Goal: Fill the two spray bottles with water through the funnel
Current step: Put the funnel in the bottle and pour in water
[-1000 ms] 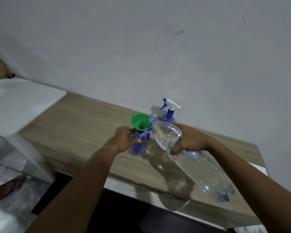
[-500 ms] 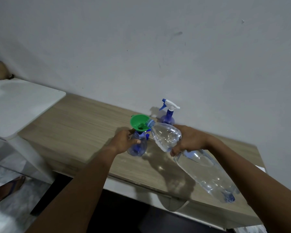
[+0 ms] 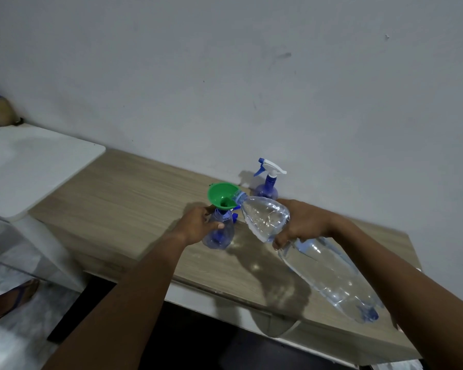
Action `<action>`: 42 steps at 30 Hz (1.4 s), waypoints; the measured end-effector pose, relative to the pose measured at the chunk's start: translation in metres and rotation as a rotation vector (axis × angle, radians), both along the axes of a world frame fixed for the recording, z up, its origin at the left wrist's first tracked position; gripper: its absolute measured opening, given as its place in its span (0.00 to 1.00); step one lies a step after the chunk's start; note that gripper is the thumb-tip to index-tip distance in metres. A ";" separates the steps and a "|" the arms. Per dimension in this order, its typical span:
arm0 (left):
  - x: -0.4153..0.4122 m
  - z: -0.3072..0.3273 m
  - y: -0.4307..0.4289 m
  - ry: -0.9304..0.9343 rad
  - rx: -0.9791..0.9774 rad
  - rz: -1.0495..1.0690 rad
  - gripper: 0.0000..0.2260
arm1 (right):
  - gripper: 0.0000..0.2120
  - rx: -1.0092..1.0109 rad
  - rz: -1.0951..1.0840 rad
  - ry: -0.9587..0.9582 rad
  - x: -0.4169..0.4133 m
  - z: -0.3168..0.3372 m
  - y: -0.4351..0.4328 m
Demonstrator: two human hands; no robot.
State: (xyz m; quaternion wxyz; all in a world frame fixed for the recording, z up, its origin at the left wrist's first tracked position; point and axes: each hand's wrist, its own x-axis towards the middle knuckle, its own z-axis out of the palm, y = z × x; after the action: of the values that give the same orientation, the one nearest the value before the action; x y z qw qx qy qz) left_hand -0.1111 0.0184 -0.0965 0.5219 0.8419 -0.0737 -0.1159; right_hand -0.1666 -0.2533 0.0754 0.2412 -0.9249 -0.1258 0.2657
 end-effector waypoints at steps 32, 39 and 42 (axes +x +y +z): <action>0.003 -0.007 0.003 -0.003 -0.006 -0.015 0.31 | 0.27 -0.002 0.010 0.015 0.007 0.000 -0.003; 0.003 -0.006 0.003 -0.011 -0.009 -0.025 0.31 | 0.28 -0.006 0.014 0.009 0.007 0.000 -0.002; 0.002 -0.006 0.003 -0.011 -0.010 -0.031 0.30 | 0.27 -0.012 0.015 0.015 0.008 -0.001 -0.002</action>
State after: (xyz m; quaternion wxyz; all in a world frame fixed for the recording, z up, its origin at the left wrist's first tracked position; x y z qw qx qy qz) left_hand -0.1088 0.0212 -0.1026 0.5239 0.8386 -0.0901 -0.1188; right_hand -0.1582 -0.2552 0.0744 0.2345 -0.9233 -0.1293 0.2752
